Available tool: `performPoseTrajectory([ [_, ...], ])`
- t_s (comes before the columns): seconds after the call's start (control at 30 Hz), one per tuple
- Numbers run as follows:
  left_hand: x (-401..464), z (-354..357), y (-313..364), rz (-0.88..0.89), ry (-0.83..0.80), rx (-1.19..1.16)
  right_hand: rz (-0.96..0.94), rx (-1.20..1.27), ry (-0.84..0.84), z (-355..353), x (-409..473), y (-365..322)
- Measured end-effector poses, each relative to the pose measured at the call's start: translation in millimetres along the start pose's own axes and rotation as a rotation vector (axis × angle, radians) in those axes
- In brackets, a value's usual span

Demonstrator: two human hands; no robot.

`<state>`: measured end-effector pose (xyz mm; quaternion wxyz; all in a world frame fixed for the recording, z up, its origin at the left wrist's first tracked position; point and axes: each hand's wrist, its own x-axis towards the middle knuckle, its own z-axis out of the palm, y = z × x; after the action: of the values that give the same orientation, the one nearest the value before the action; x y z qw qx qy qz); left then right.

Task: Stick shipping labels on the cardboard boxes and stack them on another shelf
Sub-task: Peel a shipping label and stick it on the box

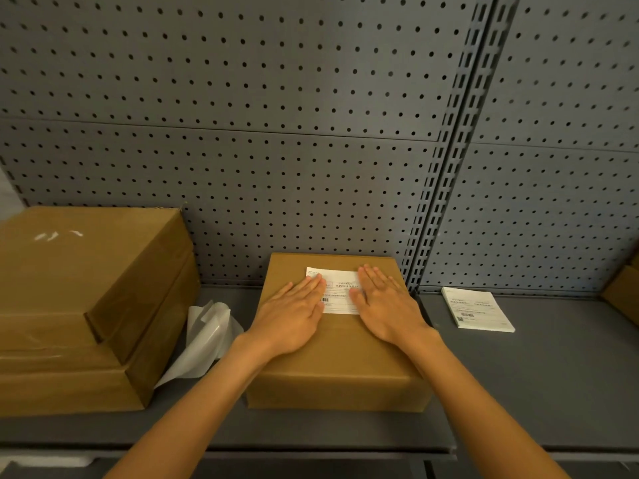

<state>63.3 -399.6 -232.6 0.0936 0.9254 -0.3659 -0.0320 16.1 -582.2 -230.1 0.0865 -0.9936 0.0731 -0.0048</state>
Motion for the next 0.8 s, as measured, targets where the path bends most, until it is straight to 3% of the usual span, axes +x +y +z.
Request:
performPoseTrajectory([
  [0.53, 33.0, -5.2, -5.0, 0.064, -0.086, 0.022, -0.019, 0.010, 0.007, 3.6, 0.1, 2.3],
  [0.8, 29.5, 1.4, -6.4, -0.166, -0.001, 0.054, -0.007, 0.021, 0.017, 2.9, -1.2, 1.6],
])
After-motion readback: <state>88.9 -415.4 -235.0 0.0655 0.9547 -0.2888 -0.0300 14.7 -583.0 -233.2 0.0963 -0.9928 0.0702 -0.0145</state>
